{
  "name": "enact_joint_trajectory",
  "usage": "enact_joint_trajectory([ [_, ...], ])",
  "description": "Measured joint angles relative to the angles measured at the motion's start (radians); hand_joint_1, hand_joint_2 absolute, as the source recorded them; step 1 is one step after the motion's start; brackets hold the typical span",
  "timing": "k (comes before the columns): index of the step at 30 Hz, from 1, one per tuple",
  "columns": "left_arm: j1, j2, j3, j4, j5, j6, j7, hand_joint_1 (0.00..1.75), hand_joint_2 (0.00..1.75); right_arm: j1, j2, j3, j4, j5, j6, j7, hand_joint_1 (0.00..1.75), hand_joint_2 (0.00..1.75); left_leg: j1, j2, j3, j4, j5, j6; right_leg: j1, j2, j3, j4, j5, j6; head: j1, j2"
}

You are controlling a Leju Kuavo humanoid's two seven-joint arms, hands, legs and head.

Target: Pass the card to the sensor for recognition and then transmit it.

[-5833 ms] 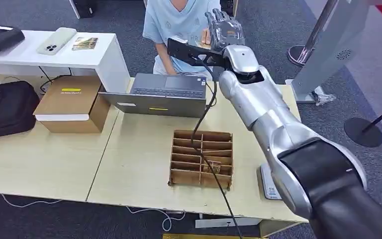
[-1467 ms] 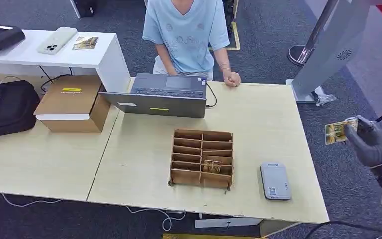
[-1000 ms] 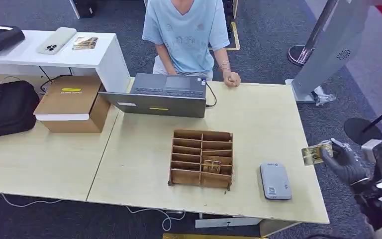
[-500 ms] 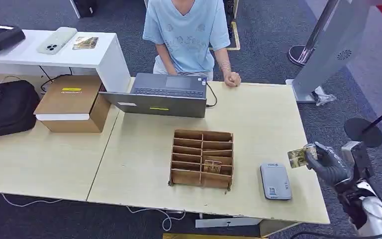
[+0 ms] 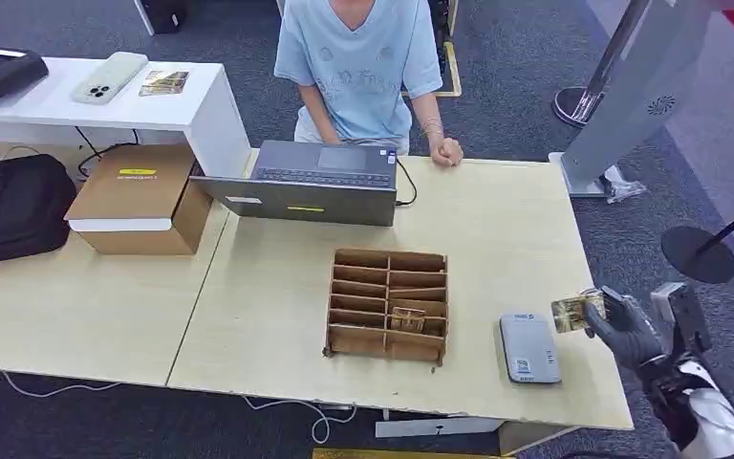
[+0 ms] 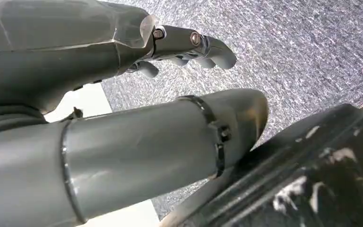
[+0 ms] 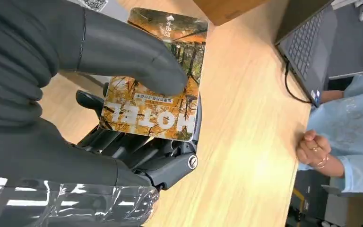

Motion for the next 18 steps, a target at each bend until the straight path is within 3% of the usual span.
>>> enact_joint_trajectory([
  [18, 0.000, 0.000, 0.001, 0.000, 0.000, 0.003, 0.010, 0.00, 0.00, -0.040, 0.008, 0.076, 0.072, 0.065, -0.021, 0.005, 1.75, 1.75, 0.000, 0.000, 0.000, 0.000, 0.000, 0.000, 0.000, 0.000, 0.000, 0.000, 0.000, 0.000, 0.000, 0.000],
])
